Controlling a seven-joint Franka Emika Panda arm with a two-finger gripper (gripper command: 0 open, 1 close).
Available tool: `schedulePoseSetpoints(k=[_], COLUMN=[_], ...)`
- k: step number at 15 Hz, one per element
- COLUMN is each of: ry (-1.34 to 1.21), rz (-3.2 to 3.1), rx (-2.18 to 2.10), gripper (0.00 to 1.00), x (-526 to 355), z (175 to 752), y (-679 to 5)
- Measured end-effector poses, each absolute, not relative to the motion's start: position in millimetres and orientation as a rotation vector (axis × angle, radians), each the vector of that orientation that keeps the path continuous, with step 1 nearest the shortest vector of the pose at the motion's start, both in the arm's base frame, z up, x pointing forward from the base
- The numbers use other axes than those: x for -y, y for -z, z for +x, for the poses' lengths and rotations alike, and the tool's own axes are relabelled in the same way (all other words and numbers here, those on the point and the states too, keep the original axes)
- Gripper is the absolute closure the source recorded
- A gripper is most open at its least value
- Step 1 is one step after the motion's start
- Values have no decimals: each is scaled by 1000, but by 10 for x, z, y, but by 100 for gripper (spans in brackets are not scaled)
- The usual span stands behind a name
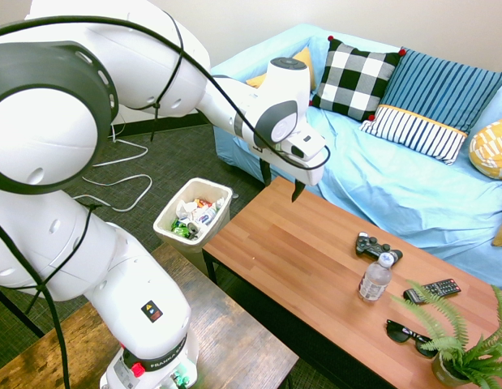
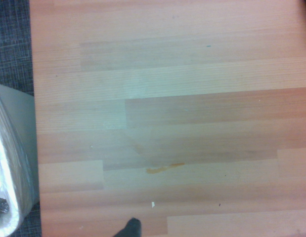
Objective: Throw the bottle in the trash bin
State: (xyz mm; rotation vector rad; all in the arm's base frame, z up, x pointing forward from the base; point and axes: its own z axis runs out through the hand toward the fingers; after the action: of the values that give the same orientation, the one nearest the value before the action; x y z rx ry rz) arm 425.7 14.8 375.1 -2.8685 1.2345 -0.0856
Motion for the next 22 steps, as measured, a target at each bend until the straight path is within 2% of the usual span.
schedulePoseSetpoints(k=[5,8,15,22], ry=[151,251,338,281], rz=[-2815,-2731,-2552,-2481], rx=[-1303,-1482,-1913,-2078], gripper=[0,0,0,0], x=[-43,477,1824,2394], z=[4388,4534,4640,4808], y=[-3901,-3988,-3565,-2981])
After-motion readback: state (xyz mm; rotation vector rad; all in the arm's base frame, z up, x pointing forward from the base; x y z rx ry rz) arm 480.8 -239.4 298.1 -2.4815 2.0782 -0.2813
